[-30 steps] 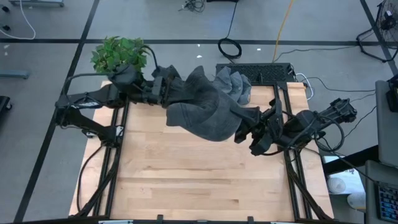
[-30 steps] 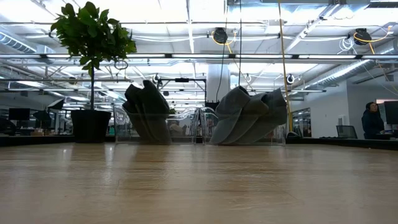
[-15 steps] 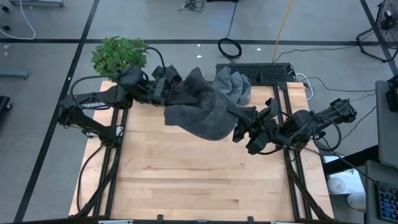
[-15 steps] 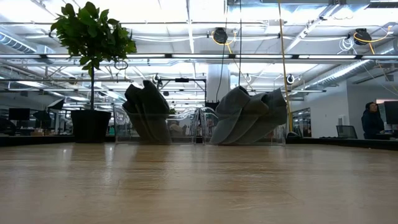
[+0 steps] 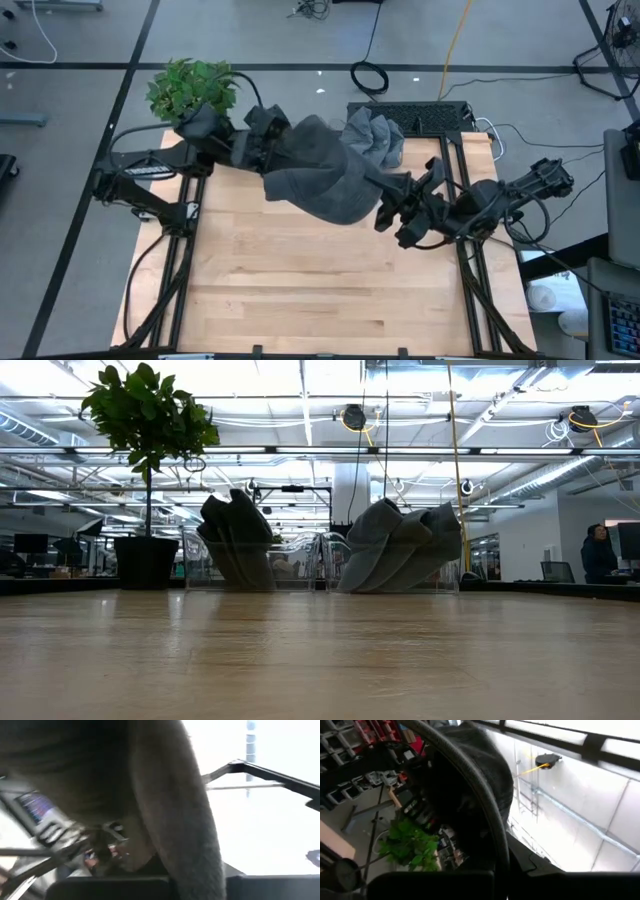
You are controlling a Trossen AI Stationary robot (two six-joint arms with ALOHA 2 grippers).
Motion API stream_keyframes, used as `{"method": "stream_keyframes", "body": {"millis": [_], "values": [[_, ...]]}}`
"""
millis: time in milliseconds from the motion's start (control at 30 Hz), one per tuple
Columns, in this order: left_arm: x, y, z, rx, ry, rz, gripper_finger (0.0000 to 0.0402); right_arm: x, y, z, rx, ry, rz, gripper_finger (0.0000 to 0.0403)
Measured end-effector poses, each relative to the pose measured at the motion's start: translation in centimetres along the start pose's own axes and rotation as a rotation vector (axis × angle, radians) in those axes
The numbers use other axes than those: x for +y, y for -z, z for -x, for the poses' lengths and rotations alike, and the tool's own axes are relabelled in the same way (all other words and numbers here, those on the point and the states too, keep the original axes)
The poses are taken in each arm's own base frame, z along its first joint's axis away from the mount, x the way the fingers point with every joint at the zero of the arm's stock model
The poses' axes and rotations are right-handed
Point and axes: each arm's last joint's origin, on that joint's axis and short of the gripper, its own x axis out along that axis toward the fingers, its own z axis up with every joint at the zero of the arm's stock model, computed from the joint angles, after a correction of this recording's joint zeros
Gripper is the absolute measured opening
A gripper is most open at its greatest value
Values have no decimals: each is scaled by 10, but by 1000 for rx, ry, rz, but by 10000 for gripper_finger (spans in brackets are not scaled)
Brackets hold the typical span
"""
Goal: Pick & Place hat
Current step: Put the black cap into the left transparent bin
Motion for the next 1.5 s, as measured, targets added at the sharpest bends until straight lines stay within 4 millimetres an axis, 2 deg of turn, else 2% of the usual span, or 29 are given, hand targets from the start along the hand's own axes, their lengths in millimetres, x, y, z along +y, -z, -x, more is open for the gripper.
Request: {"method": "stream_keyframes", "body": {"millis": [133, 333, 700, 867, 1000, 1100, 1167, 1300, 1367, 1500], "values": [[-10, 1, 1, -15, 67, -30, 7, 3, -1, 2, 6, -26, 7, 0], [-17, -2, 9, -64, 47, -49, 5, 6, -4, 4, -5, -54, -13, 0], [-16, -14, 17, -109, 21, -81, 5, 11, -4, 5, 3, -101, -77, 0], [-17, -18, 21, -105, 24, -105, 5, 12, -4, 5, 9, -112, -158, 0], [-19, -18, 22, -85, 34, -132, 4, 12, -4, 5, 15, -108, -308, 10], [-26, -18, 25, -67, 78, -131, 4, 9, -2, 13, 114, -112, -432, 38], [-33, -18, 28, -52, 111, -140, 4, 3, 4, 24, 204, -128, -523, 60], [-26, -23, 28, -3, 87, -121, 3, -16, 23, 56, 242, -271, -785, 95], [-20, -25, 28, -2, 62, -112, 3, -23, 36, 70, 254, -385, -941, 105], [-24, -32, 34, -31, 69, -134, 3, -37, 61, 92, 293, -586, -1196, 110]]}}
